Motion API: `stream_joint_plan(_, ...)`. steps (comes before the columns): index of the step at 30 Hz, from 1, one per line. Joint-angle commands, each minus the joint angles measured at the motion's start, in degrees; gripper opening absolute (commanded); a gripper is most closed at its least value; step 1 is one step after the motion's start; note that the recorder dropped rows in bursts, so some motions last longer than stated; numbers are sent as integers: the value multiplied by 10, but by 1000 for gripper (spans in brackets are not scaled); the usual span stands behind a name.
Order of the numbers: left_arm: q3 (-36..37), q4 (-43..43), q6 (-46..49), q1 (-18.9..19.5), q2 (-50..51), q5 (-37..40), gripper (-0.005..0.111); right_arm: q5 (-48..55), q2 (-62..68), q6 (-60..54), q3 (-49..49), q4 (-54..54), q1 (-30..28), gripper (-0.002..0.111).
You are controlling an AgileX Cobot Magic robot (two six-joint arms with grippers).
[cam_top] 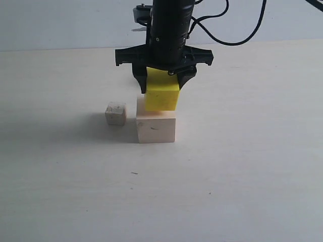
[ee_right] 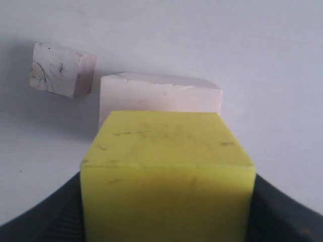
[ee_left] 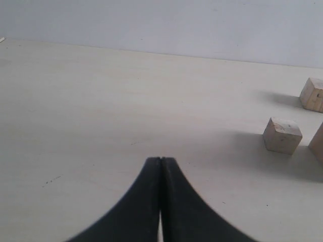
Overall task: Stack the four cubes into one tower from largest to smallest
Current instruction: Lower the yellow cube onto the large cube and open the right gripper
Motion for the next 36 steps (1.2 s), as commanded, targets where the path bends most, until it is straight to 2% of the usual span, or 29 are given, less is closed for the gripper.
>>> stream_joint_plan(1,1,2,2,-3,-3,-5,0,-2,6,-1,0,-1,-1,0)
stream_joint_plan(36,1,2,2,-3,-3,-5,0,-13,26,5,0,14,-1,0)
